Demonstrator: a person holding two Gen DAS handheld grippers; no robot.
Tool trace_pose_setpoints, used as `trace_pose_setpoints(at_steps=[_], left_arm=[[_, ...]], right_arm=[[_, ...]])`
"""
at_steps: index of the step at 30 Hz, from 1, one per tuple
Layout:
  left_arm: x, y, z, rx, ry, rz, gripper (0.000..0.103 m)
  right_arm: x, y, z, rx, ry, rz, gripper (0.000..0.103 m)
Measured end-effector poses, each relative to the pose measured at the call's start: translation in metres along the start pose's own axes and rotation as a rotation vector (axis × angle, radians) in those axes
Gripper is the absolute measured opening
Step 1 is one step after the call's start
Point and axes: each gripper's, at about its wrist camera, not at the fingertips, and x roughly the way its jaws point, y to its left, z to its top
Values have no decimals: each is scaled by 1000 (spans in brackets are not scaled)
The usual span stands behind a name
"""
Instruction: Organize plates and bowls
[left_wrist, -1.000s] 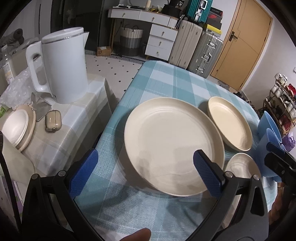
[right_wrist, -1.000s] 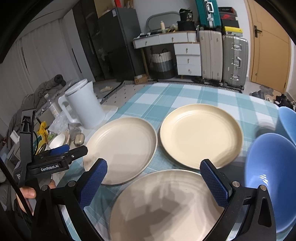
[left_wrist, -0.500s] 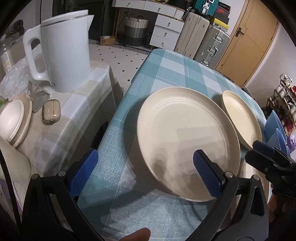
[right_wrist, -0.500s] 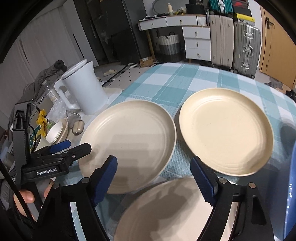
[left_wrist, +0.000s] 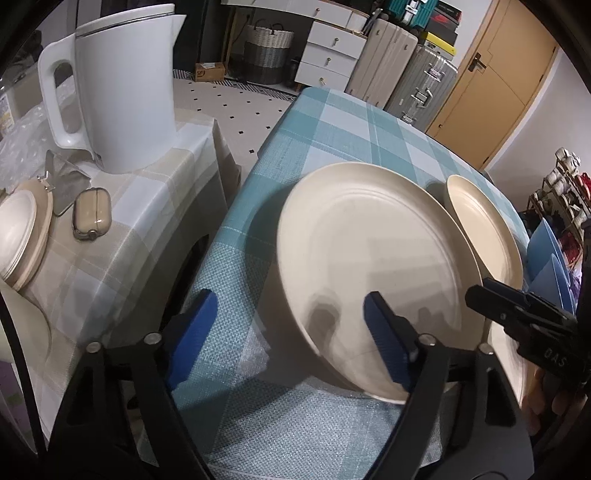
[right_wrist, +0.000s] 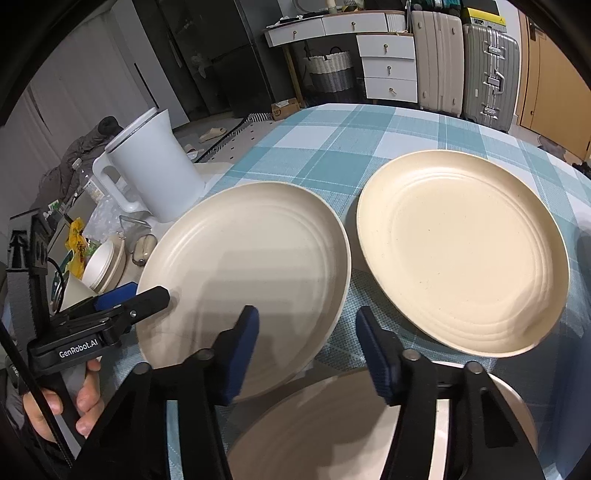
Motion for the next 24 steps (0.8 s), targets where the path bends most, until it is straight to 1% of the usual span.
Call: trace_pose_setpoints(at_steps=[3, 4, 5, 6, 7, 10, 11, 12, 13, 14, 16, 17, 18, 19, 22, 24], left_arm=[[1, -4, -1, 18, -6, 15, 69], [2, -5, -1, 25, -8, 21, 68], [1, -6, -2, 30, -9, 24, 64], [2, -7, -2, 34, -11, 30, 60], [1, -8, -2, 36, -11, 34, 60], [-1, -8, -3, 35, -15, 39, 52], [-1, -8, -3, 33, -16, 40, 47], [-1, -7, -3, 32, -16, 40, 44], [-2, -7, -3, 31, -16, 42, 43], [-2, -6, -3, 29, -17, 38, 37], [-2, -5, -3, 23, -16, 30, 34], [-3, -4, -3, 19, -16, 28, 30], [-3, -4, -3, 16, -14, 17, 23], [-2, -3, -3, 5, -8, -9, 22], [-2, -5, -4, 15, -7, -20, 15], [-3, -8, -5, 22, -10, -14, 15]], right_arm=[[0, 1, 0, 2, -2, -10, 43], [1, 1, 0, 4, -1, -14, 40], [1, 1, 0, 6, 0, -16, 39], [2, 1, 0, 7, 1, -20, 38], [3, 1, 0, 7, 3, -21, 37], [4, 1, -1, 5, 2, -33, 33], [4, 1, -1, 4, 2, -37, 31], [4, 1, -1, 3, 0, -42, 31], [4, 1, -1, 3, 0, -46, 29], [4, 2, -1, 2, 0, -52, 27], [3, 1, -1, 2, -2, -58, 26], [3, 1, -1, 3, -2, -60, 25], [3, 1, -1, 2, -4, -63, 24], [3, 1, -1, 0, -4, -66, 24], [2, 2, -2, -3, -9, -71, 22], [2, 2, -2, -6, -10, -76, 21]])
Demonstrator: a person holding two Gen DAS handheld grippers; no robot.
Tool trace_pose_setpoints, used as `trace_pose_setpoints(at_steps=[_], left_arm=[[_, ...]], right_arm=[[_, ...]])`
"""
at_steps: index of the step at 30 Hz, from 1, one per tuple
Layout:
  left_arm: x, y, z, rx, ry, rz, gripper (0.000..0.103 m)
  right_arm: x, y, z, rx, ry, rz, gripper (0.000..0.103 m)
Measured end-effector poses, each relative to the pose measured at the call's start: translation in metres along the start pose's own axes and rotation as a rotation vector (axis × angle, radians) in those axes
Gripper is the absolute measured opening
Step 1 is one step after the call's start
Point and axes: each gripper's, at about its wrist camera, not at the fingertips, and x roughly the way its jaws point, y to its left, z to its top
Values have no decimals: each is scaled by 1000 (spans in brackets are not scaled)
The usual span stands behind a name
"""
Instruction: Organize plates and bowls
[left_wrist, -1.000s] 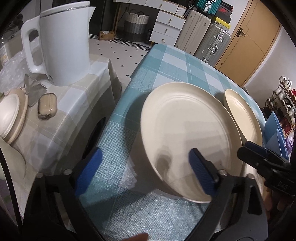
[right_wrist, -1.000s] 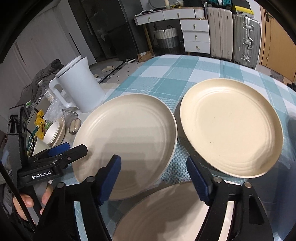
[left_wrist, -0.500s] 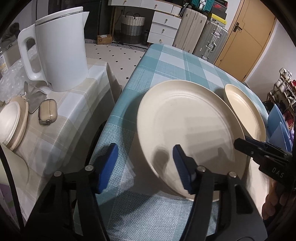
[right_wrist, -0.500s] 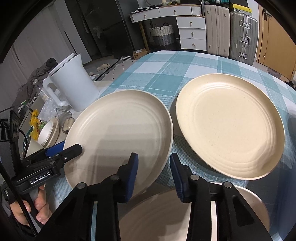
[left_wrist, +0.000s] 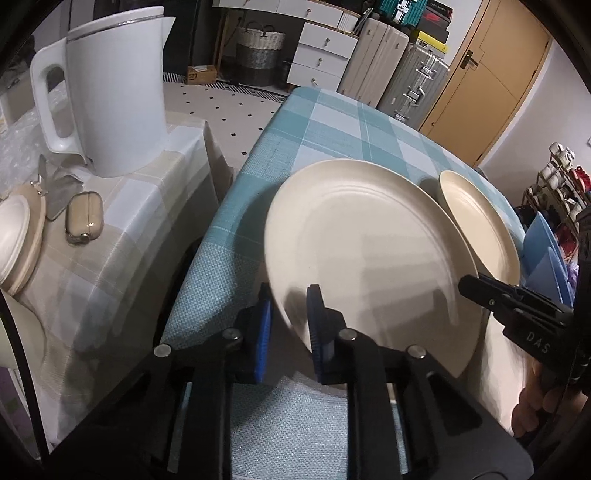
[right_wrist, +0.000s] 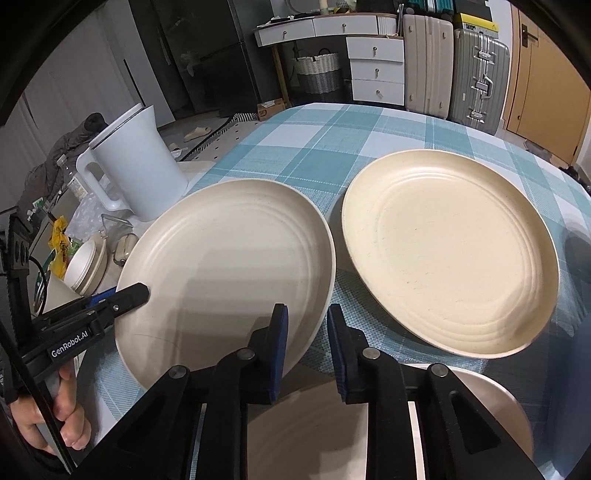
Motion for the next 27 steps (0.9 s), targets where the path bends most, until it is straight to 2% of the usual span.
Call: trace_pose_setpoints(at_steps=[13, 27], left_arm=[[-14, -5, -1, 28, -35, 24, 15], [-47, -14, -10, 54, -72, 16, 15]], right_arm=[[-9, 1, -1, 4, -24, 12, 20], [-47, 6, -9, 6, -81, 12, 20]])
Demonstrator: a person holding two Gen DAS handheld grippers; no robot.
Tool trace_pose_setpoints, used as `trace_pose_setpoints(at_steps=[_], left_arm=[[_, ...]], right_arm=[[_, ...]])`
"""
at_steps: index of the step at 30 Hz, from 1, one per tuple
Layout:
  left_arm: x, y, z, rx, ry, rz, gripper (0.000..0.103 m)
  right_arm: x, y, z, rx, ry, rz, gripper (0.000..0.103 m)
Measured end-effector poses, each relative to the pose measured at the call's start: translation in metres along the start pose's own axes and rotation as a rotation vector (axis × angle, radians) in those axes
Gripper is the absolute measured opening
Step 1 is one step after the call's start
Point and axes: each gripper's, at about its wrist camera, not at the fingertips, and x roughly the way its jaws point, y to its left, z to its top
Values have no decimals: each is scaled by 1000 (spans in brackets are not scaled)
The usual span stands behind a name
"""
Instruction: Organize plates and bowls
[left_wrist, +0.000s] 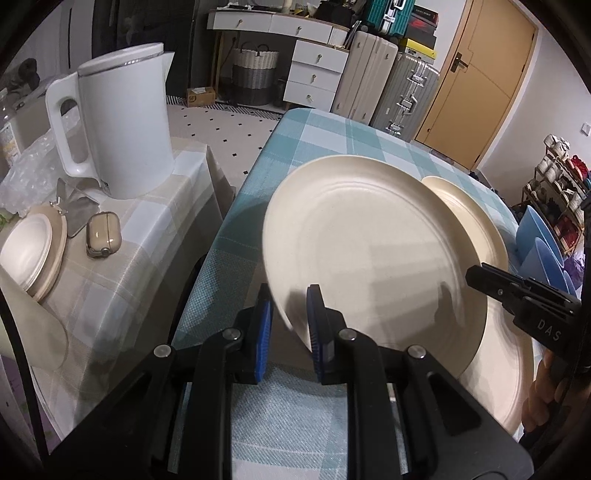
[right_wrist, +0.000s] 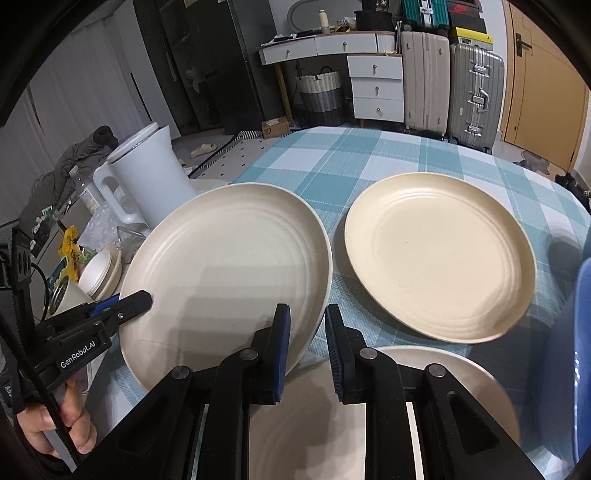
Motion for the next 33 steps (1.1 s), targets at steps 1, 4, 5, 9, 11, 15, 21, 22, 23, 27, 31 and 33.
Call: trace_pose_setpoints(at_steps=[1, 4, 5, 9, 11, 15, 21, 22, 23, 27, 31, 33], left_arm=[[-4, -3, 0, 6, -6, -3, 15], [-13, -9, 0, 17, -18, -13, 15], [-16, -12, 0, 21, -21, -16, 15], [-27, -24, -2, 42, -31, -30, 15], [-33, -31, -3, 54, -37, -38, 15], [-42, -46, -6, 78, -48, -53, 15], [-56, -67, -13, 115, -54, -74, 15], [-57, -69, -14, 119, -54, -77, 15], [-58, -72, -15, 125, -54, -81, 15], [-62, -83, -21, 150, -51, -90, 15], [-65, -95, -26, 176, -49, -103, 15], [-66, -100, -28, 188, -48, -109, 15]], right_arm=[[-3, 0, 0, 2, -4, -2, 20], [-15, -1, -3, 12, -21, -11, 20], [-20, -1, -5, 15, -28, -15, 20], [-38, -4, -10, 29, -49, -32, 20], [-48, -6, -13, 37, -62, -41, 20], [-66, -11, -20, 52, -77, -61, 20], [-92, -19, -35, 80, -103, -79, 20], [-95, -20, -37, 85, -108, -82, 20], [-99, -21, -39, 91, -112, -85, 20], [-110, -25, -48, 108, -121, -97, 20], [-122, -33, -60, 132, -129, -104, 20], [-125, -36, -64, 141, -129, -108, 20]])
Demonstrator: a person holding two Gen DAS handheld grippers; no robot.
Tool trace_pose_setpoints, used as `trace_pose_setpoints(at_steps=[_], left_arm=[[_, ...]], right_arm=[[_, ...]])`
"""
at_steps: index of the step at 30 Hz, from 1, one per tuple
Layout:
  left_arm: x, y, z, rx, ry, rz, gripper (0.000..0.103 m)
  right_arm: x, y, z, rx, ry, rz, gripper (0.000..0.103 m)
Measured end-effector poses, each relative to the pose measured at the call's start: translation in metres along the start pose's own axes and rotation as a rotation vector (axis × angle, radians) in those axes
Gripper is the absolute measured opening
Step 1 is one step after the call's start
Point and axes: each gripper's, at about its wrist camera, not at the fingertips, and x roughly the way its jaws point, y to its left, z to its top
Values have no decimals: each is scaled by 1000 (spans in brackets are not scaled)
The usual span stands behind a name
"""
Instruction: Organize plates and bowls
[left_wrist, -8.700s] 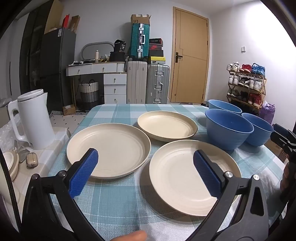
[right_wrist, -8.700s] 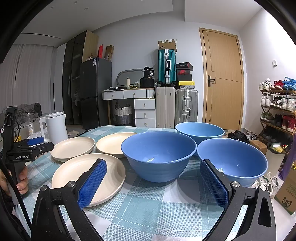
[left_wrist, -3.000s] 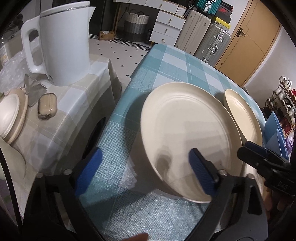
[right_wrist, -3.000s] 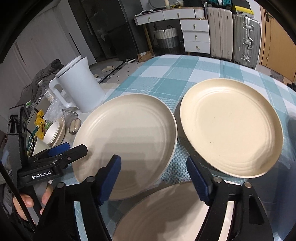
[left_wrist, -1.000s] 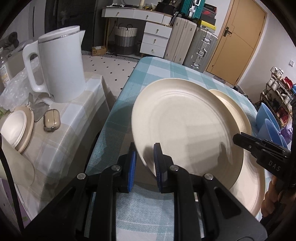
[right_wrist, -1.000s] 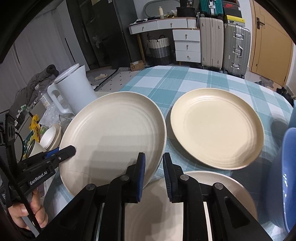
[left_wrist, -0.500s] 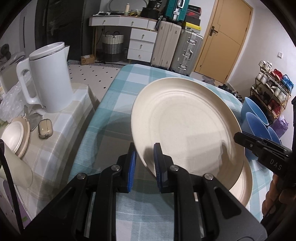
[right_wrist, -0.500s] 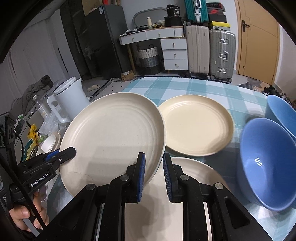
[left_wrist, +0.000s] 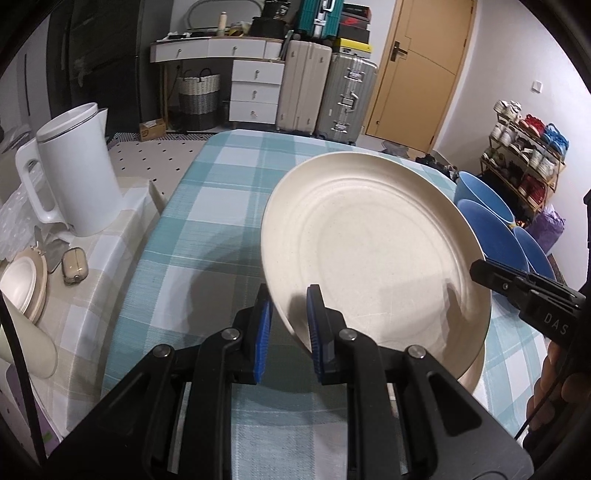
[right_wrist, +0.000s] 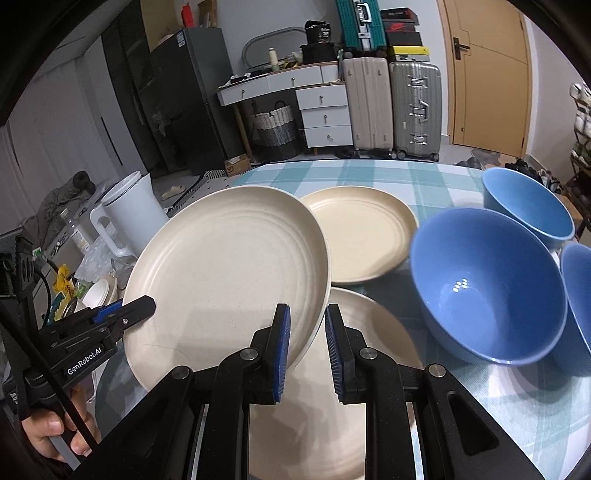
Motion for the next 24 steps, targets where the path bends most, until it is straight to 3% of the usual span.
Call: trace_pose_setpoints(at_steps=[24], left_arm=[[6, -47, -18, 118, 46, -55, 15]], right_arm=[[-31, -36, -37, 73, -2, -69, 20]])
